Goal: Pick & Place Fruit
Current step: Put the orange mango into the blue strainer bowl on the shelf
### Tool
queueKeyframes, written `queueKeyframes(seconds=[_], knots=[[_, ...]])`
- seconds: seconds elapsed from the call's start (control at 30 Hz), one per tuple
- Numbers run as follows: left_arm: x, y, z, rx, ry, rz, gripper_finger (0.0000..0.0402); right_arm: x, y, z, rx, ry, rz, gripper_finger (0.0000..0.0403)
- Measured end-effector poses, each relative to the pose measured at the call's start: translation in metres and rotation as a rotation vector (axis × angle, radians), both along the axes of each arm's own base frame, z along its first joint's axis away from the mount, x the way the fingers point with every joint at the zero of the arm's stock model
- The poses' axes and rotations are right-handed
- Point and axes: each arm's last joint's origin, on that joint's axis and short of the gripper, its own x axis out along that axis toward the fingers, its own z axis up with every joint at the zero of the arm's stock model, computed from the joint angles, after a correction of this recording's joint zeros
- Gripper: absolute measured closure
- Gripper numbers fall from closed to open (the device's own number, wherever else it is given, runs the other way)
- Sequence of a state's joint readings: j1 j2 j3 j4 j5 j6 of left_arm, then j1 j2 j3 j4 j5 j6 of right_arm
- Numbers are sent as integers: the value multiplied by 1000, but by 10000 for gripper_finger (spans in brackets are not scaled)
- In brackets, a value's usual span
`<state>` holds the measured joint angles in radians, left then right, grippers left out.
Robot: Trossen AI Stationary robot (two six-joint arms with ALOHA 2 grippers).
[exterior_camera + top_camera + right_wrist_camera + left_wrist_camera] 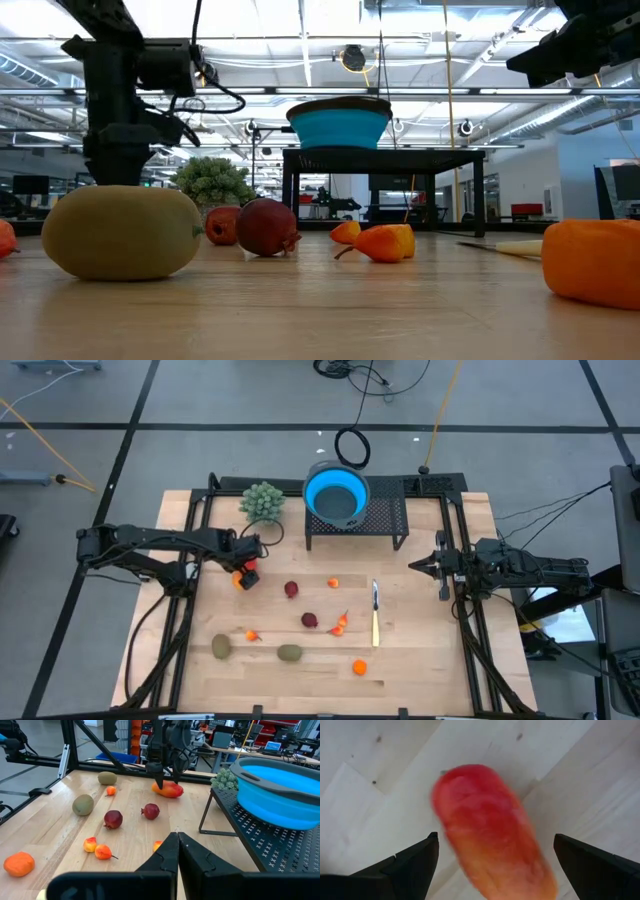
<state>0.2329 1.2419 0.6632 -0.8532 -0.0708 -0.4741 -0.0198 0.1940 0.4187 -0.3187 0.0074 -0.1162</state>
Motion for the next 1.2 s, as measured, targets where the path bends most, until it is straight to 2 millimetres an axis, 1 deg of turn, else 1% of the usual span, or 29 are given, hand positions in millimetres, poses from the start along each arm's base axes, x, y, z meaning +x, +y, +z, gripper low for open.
queueKeyframes(seconds=[0.17,0.3,0.5,0.67,0.87,0.93,1.0,1.2], knots=[[-3,-1,-5,-28,7,22,9,0,0,0,0,0,0,403],[-2,-3,-10,-39,-24,40,9,0,0,0,-1,0,-4,403],[-3,-7,-18,-41,-40,53,9,0,-3,0,-15,0,-88,403],[-9,-10,-26,-51,-16,89,9,0,-3,0,-16,0,-96,403],[-9,-13,-27,-28,-11,99,14,0,-3,0,-16,0,-96,403],[-9,-13,-27,-23,-14,97,30,0,-3,0,-16,0,-96,403],[-8,-14,-27,-16,-18,93,55,0,-3,0,-16,0,-96,403],[-8,-13,-27,-12,-24,94,150,0,-3,0,-16,0,-96,403]])
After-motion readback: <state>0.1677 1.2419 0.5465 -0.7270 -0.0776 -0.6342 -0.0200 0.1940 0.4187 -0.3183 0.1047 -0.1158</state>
